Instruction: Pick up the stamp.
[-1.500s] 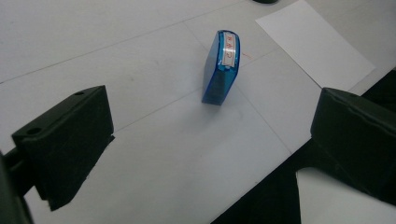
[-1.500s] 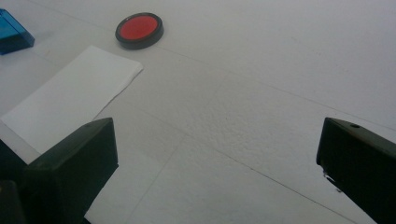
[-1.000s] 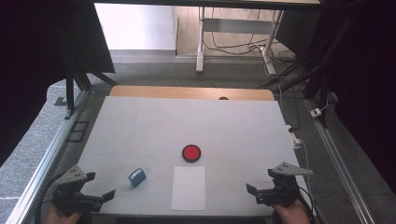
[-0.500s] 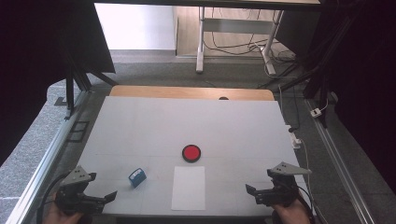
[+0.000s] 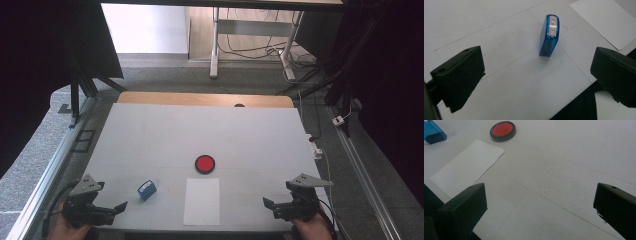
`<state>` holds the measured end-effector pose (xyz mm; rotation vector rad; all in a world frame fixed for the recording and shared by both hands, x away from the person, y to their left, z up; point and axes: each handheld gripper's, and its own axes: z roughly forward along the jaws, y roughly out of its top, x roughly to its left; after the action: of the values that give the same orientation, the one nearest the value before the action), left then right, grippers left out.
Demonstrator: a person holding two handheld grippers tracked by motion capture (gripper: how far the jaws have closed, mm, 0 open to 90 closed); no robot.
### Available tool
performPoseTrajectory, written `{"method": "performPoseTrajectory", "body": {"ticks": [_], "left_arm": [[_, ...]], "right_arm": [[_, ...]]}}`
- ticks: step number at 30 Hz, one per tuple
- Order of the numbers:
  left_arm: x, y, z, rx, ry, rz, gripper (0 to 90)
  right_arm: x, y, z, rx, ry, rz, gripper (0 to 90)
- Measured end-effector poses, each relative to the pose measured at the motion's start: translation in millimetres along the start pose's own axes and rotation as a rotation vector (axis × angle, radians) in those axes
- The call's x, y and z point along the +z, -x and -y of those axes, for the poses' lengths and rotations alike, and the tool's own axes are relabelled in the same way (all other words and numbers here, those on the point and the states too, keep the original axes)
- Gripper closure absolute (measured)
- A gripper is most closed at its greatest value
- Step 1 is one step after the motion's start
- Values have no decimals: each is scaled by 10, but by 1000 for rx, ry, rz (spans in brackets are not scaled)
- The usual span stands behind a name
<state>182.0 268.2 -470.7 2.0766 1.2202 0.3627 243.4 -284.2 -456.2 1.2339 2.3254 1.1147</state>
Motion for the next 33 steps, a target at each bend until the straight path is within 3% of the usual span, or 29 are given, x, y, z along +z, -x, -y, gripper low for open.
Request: {"method": "performPoseTrajectory", "body": {"ticks": [4,11,16,28,33], "left_arm": [[33,-16,-28,-11,0,30,0],[137,7,-130,28,-3,81,0],[256,13,-208,70,-17,93,0],[471,5,-308,69,-35,118,0],[571,26,-385,89,-52,130,0]], "right_arm": [[1,-1,-1,0,0,0,0],[6,-2,-2,0,-2,1,0],[6,0,-2,0,-2,-1,0],[9,2,-4,2,-4,-4,0],[9,5,-4,3,-4,-4,0]]}}
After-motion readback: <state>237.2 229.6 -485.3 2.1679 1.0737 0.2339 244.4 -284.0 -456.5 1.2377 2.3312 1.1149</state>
